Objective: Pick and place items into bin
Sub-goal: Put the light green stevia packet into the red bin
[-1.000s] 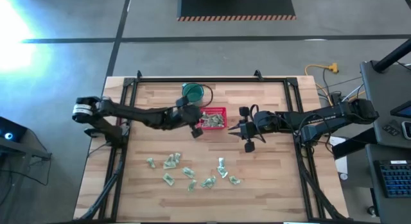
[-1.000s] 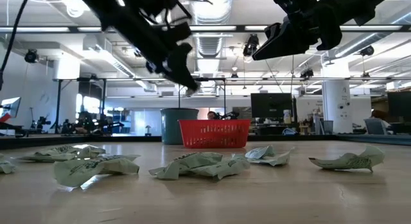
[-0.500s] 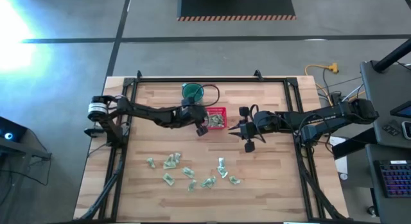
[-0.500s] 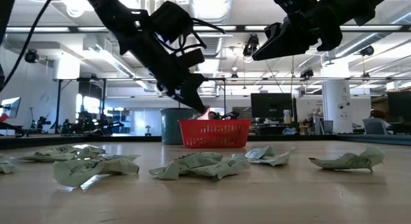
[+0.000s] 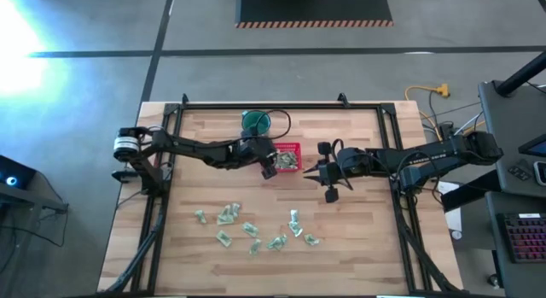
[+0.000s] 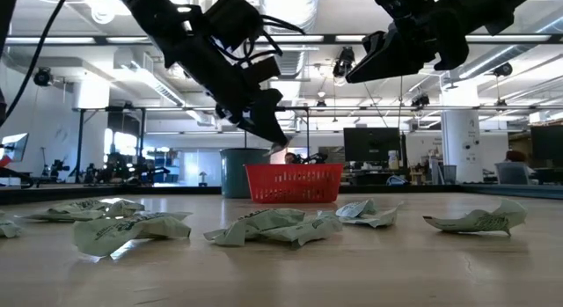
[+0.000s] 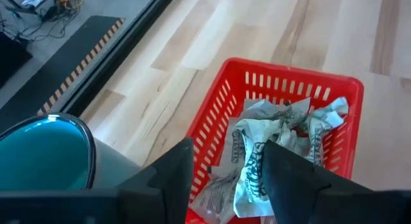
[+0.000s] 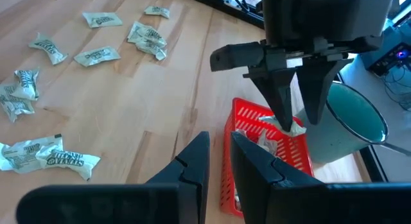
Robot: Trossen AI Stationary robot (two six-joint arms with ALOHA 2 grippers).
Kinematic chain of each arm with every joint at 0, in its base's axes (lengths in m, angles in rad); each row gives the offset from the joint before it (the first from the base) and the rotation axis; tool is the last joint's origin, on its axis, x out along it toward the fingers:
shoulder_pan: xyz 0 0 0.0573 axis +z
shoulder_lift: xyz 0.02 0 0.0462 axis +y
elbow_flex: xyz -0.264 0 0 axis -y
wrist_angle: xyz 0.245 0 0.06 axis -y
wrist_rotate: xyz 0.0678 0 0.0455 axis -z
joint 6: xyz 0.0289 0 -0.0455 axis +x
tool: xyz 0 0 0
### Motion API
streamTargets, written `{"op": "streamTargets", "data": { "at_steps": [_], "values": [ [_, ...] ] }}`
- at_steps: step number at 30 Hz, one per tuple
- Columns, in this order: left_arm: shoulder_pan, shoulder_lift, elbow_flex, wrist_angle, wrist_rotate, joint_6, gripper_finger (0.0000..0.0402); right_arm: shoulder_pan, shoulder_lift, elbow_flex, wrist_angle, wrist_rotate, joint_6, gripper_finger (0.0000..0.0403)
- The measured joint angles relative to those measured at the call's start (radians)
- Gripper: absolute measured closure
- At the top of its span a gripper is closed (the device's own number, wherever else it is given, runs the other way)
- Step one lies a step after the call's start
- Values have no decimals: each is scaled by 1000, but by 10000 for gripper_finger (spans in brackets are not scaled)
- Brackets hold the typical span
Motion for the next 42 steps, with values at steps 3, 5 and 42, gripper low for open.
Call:
{"op": "streamTargets", "data": {
  "at_steps": [3, 5, 42],
  "values": [
    [0, -4, 0, -17, 16, -46, 236, 0, 0, 0, 0, 0, 0, 351],
    [0, -9, 8, -68, 41, -58, 235, 0, 0, 0, 0, 0, 0, 351],
    [-125, -161, -25, -229, 225, -49, 235, 0, 4, -6, 1, -14, 33, 351]
  ]
}}
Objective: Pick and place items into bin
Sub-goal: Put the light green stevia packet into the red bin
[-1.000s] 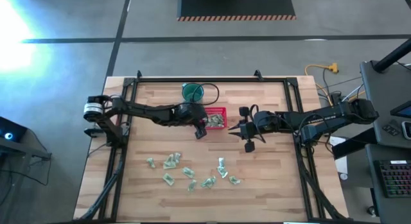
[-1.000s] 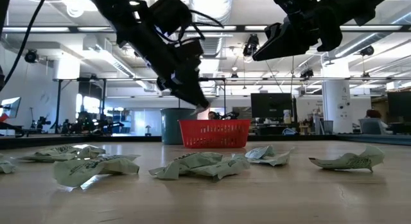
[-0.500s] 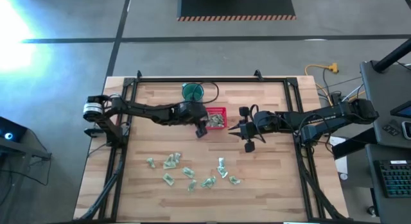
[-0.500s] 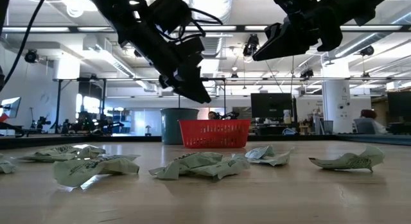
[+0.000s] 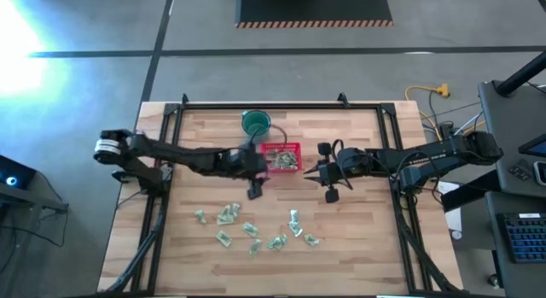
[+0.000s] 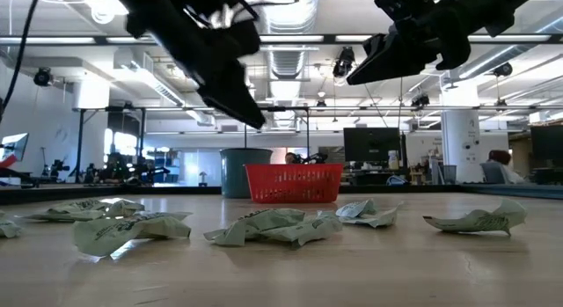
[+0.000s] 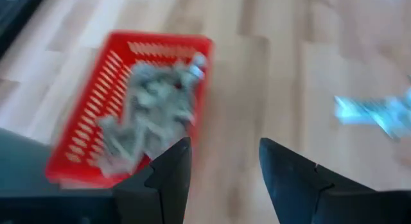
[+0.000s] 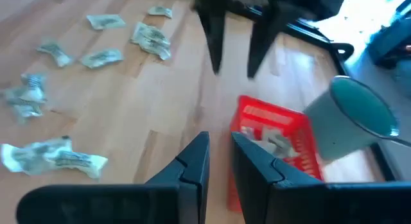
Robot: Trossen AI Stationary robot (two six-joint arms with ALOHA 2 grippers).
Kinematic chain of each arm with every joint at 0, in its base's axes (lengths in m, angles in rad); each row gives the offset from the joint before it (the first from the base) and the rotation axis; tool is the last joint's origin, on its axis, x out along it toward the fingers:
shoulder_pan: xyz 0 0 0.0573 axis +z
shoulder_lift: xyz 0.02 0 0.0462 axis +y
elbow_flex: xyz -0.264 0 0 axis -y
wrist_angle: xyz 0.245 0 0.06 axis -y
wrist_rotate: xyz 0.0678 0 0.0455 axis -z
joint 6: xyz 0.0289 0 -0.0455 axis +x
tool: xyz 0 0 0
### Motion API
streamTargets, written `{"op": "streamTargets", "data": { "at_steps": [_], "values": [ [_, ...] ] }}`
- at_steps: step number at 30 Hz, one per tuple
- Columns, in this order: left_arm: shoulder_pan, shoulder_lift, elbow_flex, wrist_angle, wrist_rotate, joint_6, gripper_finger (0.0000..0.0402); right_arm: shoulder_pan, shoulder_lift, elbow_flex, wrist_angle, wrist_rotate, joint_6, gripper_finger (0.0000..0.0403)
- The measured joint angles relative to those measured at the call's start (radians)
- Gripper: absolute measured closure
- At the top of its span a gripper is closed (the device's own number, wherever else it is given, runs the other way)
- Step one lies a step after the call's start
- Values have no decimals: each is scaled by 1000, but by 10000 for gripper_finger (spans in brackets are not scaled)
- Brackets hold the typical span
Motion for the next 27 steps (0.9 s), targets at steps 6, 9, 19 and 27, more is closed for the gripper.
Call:
{"op": "streamTargets", "data": {
  "at_steps": [6, 9, 19, 27],
  "values": [
    [-134, -115, -88, -60, -14, 0, 235, 3, 34, -10, 45, -222, 27, 351],
    [-196, -182, -155, -60, -51, -16, 235, 16, 97, -8, 120, -287, 53, 351],
    [-251, -394, -296, -52, -139, -102, 235, 91, 408, 79, 147, -304, 103, 351],
    [-256, -481, -348, -38, -143, -135, 235, 116, 497, 214, -85, -306, 134, 329]
  ]
}}
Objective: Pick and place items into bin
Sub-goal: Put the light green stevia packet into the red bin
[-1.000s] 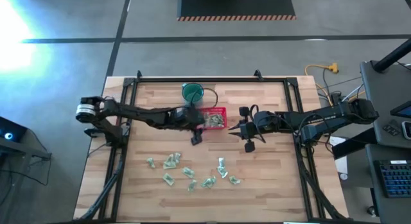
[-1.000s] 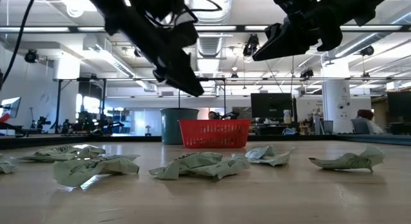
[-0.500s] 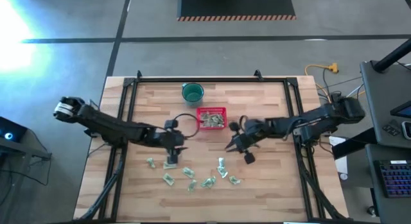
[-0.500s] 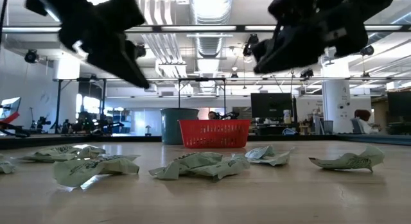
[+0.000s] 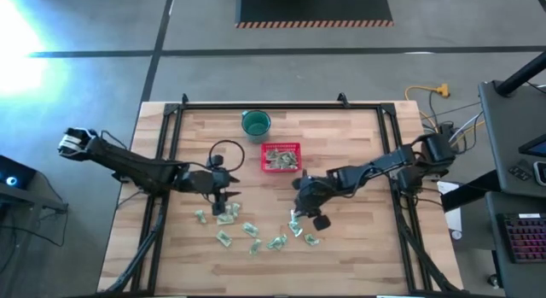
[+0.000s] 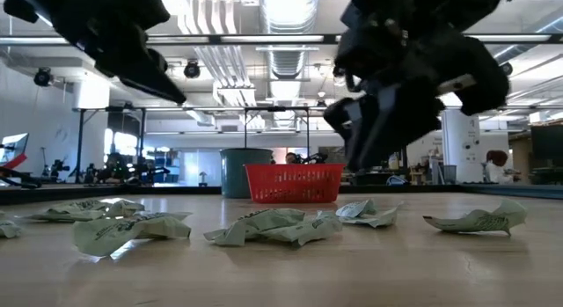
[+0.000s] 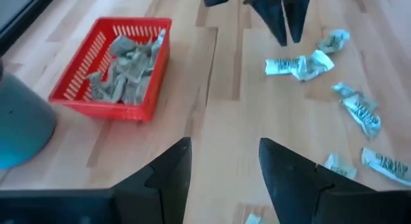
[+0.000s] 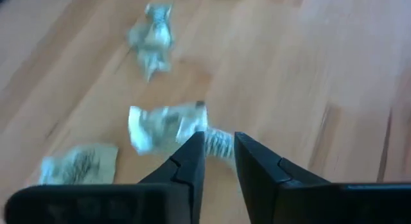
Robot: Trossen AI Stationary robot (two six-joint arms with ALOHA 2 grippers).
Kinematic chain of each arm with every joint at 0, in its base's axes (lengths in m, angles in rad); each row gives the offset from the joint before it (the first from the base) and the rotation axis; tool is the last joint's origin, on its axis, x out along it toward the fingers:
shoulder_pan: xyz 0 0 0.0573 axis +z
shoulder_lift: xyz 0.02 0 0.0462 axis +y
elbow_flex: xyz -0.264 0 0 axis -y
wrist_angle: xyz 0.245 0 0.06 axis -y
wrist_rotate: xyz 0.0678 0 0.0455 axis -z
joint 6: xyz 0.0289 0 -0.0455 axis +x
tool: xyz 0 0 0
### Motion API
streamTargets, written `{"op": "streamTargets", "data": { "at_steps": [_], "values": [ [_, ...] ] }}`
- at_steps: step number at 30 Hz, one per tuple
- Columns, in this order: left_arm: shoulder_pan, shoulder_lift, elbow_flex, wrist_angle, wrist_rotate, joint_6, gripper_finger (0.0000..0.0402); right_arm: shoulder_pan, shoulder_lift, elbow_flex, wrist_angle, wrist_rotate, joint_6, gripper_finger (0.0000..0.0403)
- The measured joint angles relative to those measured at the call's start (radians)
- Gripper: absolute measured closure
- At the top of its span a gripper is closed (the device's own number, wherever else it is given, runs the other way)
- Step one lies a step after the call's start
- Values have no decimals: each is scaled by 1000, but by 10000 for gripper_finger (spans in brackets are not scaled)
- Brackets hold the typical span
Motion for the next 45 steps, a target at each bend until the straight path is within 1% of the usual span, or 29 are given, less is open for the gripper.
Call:
{"op": "streamTargets", "data": {
  "at_steps": [2, 4, 6, 8, 11, 14, 18, 25, 29, 35, 40, 45],
  "values": [
    [0, -10, -16, -18, 0, 0, 235, 1, 10, 31, -18, 3, 10, 314],
    [0, -1, -16, 22, -1, 0, 235, 3, 6, 42, -78, 2, 10, 296],
    [-1, -6, -23, -3, -3, 2, 235, 5, 12, 57, -63, 3, 9, 278],
    [-1, 9, -14, 25, -3, 0, 235, 4, 5, 53, -72, 3, 8, 261],
    [-4, 10, -18, 15, -5, 0, 235, 4, 8, 50, -63, 14, 2, 238],
    [-5, 15, -18, 16, -4, 0, 235, 5, 15, 48, -60, 14, 11, 222],
    [-5, 19, -18, 24, -4, -1, 235, 12, 35, 47, -59, 14, 7, 214],
    [-5, 22, -18, 33, -4, 0, 235, 14, 103, 57, -52, 13, -9, 221],
    [-5, 22, -18, 33, -4, 0, 235, 14, 119, 70, -49, 15, 4, 227],
    [-5, 22, -19, 33, -4, 0, 235, 14, 120, 72, -49, 94, 8, 244],
    [-5, 22, -20, 33, -4, 0, 235, 14, 120, 72, -49, 97, 7, 274],
    [-5, 22, -20, 33, -4, 0, 235, 14, 120, 72, -50, 97, 6, 325]
  ]
}}
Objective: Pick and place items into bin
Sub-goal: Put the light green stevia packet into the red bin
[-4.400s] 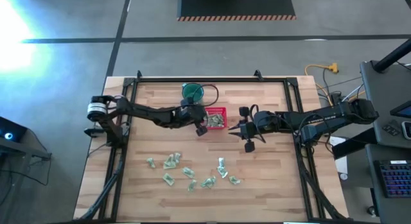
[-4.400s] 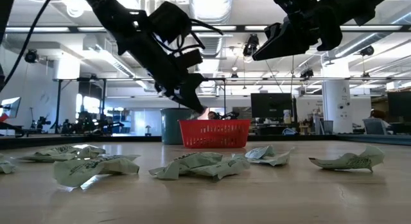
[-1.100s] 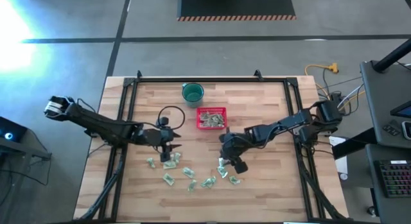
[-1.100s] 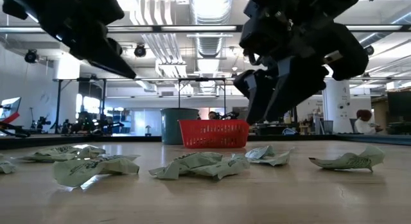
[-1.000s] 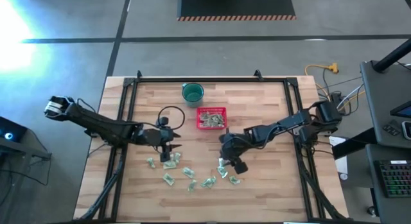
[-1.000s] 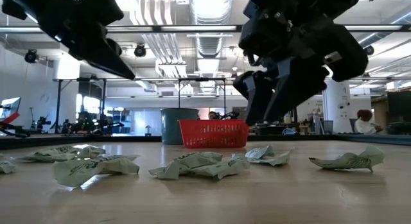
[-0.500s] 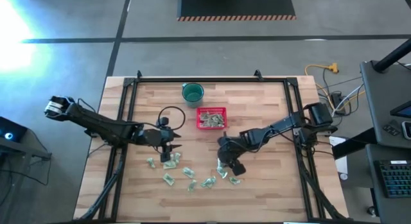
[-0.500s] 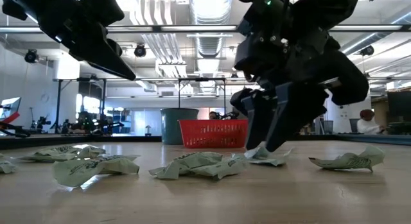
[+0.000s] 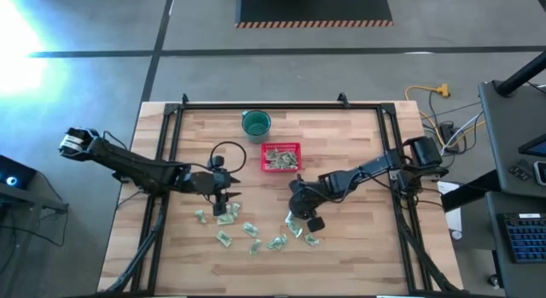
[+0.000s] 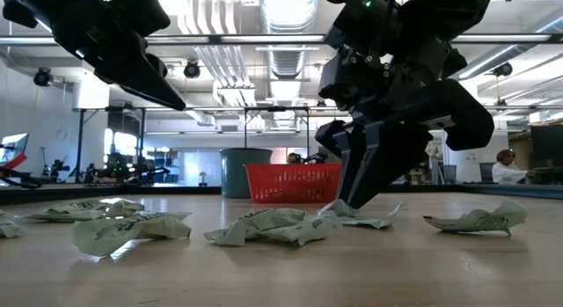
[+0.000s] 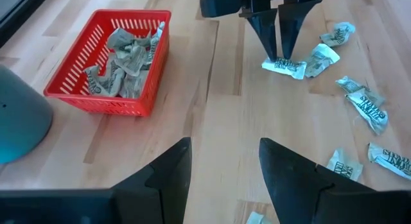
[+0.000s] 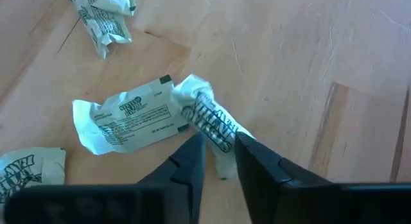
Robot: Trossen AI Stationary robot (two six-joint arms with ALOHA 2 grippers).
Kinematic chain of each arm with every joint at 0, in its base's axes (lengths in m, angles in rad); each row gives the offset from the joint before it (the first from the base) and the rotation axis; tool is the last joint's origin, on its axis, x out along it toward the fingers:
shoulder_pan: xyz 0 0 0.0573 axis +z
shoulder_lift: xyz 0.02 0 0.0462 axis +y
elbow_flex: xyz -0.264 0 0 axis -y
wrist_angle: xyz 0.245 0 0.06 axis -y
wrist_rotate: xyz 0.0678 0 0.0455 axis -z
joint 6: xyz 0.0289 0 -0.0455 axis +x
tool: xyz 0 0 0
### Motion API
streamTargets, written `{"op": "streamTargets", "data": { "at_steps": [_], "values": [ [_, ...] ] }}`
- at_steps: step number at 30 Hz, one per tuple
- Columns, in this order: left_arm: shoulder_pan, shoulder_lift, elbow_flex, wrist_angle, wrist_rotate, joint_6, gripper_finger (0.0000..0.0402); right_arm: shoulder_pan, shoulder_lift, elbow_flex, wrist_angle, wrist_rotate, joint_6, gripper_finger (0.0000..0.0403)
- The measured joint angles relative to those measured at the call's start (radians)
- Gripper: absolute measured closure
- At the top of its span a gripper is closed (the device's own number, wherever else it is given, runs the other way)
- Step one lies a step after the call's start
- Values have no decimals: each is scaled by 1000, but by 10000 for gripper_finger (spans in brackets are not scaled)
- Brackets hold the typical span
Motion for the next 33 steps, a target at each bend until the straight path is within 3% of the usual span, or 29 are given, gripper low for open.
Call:
{"op": "streamTargets", "data": {
  "at_steps": [7, 23, 28, 33],
  "values": [
    [0, 0, 0, 0, 0, 0, 235, 0, 0, 0, 0, 0, -15, 390],
    [0, 0, -1, 0, 0, 0, 235, 0, -80, -2, 7, 16, -47, 394],
    [0, 0, -2, 0, 0, 0, 235, 0, -166, -2, 7, 198, -98, 394],
    [0, 0, -2, 1, 0, 0, 235, -10, -229, -1, 45, 560, -156, 394]
  ]
}}
